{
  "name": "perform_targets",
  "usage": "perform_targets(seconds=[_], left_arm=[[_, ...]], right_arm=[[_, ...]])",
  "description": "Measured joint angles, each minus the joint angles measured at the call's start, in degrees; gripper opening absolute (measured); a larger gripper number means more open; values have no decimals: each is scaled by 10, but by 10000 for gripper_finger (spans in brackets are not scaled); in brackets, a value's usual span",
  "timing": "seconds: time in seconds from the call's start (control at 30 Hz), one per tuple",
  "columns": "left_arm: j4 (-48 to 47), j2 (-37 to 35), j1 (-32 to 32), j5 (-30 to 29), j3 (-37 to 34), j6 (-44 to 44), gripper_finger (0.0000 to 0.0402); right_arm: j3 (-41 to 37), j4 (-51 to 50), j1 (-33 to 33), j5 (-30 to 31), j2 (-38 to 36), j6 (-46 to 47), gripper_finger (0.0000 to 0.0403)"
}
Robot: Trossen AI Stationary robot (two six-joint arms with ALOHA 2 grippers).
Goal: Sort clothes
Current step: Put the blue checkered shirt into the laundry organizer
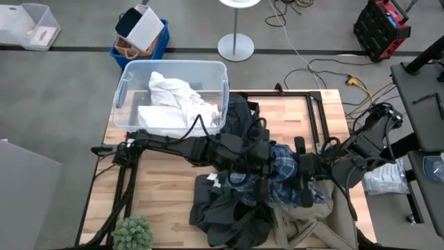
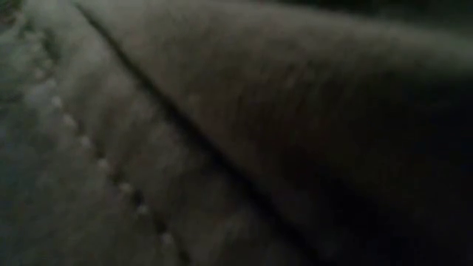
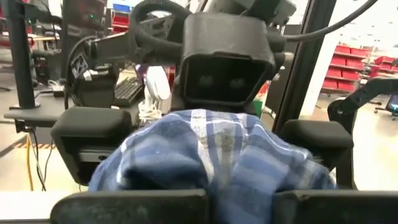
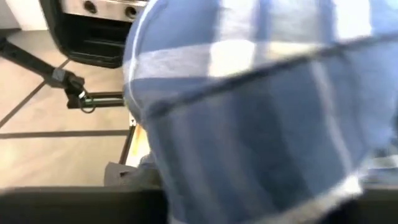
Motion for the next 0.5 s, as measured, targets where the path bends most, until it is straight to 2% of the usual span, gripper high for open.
perform_targets(seconds=[0.03,0.07,0.13,0.27,0.37,0.5], left_arm=[[0,-1,0,-1,0,0,0],[0,-3,0,-2,0,0,2],[-2,-7,1,-7,1,-3,13],[-27,-22,4,-16,1,-13,52],[-73,-38,2,-13,3,-20,81],[-145,-46,5,-15,3,-9,106]], right_arm=[[0,0,0,2,-3,-3,65],[0,0,0,4,-7,-6,43],[4,-8,5,2,-22,5,40],[69,-118,16,-39,-45,87,40],[137,-210,24,-126,-47,164,40],[199,-306,33,-295,-29,230,40]])
